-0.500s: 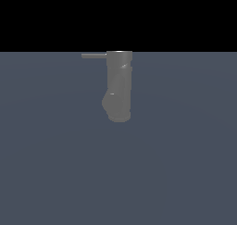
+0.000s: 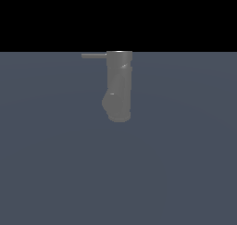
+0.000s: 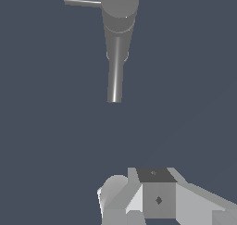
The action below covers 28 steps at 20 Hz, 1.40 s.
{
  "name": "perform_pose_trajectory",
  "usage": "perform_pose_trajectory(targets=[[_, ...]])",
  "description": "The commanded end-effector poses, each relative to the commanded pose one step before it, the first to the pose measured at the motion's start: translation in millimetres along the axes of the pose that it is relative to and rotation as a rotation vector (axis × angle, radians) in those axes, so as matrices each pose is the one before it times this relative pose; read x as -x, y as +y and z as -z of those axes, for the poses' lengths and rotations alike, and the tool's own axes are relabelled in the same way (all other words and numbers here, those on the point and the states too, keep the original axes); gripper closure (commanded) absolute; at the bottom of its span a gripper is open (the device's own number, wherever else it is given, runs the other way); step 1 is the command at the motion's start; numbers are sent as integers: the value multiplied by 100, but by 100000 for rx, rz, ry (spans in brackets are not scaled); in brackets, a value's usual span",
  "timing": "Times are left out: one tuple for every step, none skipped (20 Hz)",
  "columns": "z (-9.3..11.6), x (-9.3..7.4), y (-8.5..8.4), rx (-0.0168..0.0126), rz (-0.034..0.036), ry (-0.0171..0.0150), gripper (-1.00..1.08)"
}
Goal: Turn on the faucet by rotating a designated handle.
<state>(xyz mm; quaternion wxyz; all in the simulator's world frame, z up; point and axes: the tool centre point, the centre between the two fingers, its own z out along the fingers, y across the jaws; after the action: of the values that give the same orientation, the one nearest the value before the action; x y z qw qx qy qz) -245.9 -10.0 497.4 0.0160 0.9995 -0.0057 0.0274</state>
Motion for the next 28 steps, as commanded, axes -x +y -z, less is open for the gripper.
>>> perform_pose_trajectory(targets=[[105,28,-40,240,755,342,108],[-1,20,13,38,58,5,108],[0,14,-11,0,0,0,108],[-20,-34,13,-71,-182,-68,108],[-10,-57,-10,-140,-252,-49,108],[-8,-97,-12,-223,-372,-54,108],[-5,-135,-26,-294,-474,-58,108],[-4,-173,-34,-369,-588,-67,108],[-4,-207,-42,-437,-700,-79,108],[-7,-236,-49,-493,-805,-97,108],[-13,-262,-56,-544,-916,-124,108],[-20,-288,-62,-593,-1030,-152,108],[-25,-317,-71,-641,-1140,-177,108],[-30,-352,-83,-696,-1264,-202,108],[-38,-384,-96,-742,-1387,-232,108],[-47,-415,-108,-782,-1514,-266,108],[-57,-446,-123,-818,-1645,-303,108],[-69,-479,-139,-851,-1782,-341,108],[-83,-511,-156,-877,-1922,-382,108],[-98,-543,-176,-896,-2065,-425,108],[-115,-574,-198,-908,-2213,-469,108],[-134,-605,-221,-912,-2364,-513,108],[-154,-630,-245,-902,-2503,-553,108],[-170,-633,-262,-854,-2553,-572,108],[-184,-628,-277,-797,-2578,-582,108],[-199,-623,-291,-740,-2603,-588,108],[-213,-617,-306,-684,-2626,-591,108],[-227,-611,-321,-627,-2650,-591,108]])
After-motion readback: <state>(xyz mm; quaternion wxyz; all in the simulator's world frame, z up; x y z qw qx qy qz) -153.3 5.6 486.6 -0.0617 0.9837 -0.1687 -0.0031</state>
